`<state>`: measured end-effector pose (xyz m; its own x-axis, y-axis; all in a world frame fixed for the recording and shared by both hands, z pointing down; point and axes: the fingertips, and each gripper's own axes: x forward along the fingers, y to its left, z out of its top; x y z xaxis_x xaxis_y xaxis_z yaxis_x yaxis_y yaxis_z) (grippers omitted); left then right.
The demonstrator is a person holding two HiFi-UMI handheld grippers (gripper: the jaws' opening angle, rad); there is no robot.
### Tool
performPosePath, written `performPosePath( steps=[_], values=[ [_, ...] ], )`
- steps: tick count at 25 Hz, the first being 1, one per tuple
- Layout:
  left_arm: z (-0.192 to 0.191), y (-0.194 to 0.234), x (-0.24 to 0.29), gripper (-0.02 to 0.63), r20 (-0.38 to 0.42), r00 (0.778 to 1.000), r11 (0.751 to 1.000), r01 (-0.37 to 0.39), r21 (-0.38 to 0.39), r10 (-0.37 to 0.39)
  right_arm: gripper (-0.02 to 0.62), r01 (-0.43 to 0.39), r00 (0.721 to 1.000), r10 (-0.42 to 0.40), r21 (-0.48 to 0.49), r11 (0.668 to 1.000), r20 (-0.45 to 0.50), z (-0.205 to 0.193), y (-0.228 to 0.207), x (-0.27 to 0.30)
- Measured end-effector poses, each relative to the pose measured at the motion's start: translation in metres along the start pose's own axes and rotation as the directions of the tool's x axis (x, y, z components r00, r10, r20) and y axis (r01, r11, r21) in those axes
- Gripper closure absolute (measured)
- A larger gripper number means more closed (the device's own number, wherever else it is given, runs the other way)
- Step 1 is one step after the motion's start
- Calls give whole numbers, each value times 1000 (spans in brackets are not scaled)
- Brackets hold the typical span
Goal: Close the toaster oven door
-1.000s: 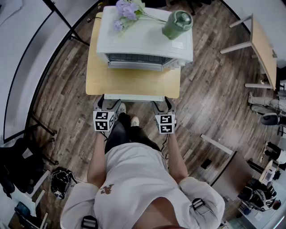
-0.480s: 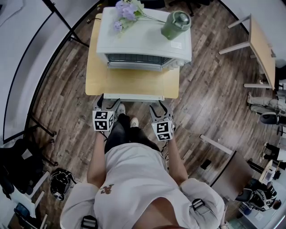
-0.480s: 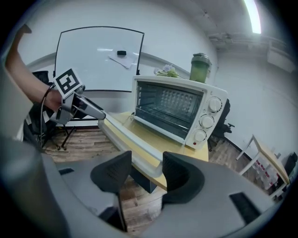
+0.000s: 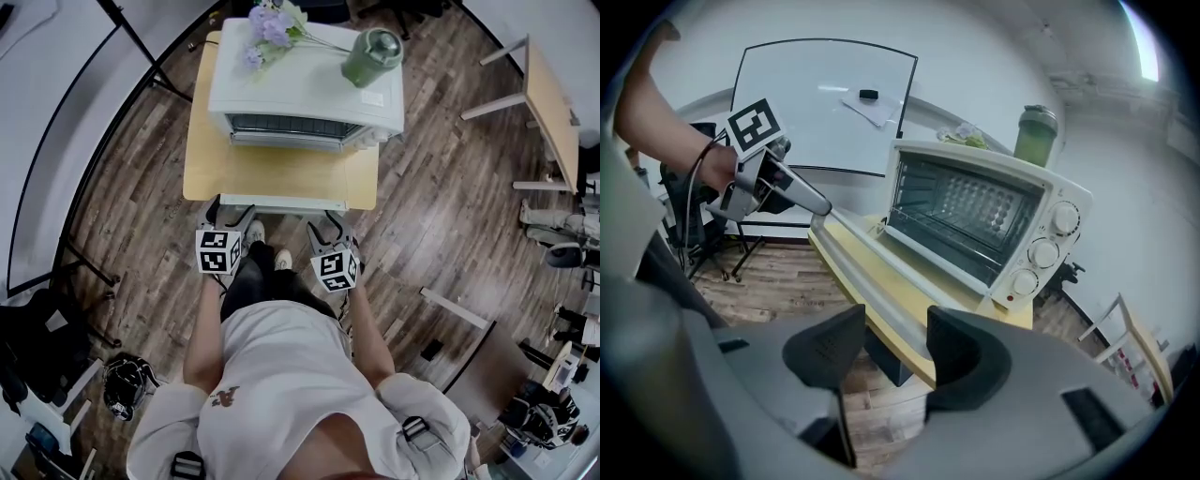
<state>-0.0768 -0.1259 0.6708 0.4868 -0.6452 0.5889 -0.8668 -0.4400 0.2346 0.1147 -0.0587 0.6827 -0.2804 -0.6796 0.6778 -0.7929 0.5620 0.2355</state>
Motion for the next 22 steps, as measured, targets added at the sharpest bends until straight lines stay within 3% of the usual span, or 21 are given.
performPosePath(
  steps=[22],
  values=[
    [34, 0, -12, 260, 88, 995, 998, -49, 34, 46, 399, 34, 999, -32, -41, 999, 39, 23, -15, 3]
  ],
)
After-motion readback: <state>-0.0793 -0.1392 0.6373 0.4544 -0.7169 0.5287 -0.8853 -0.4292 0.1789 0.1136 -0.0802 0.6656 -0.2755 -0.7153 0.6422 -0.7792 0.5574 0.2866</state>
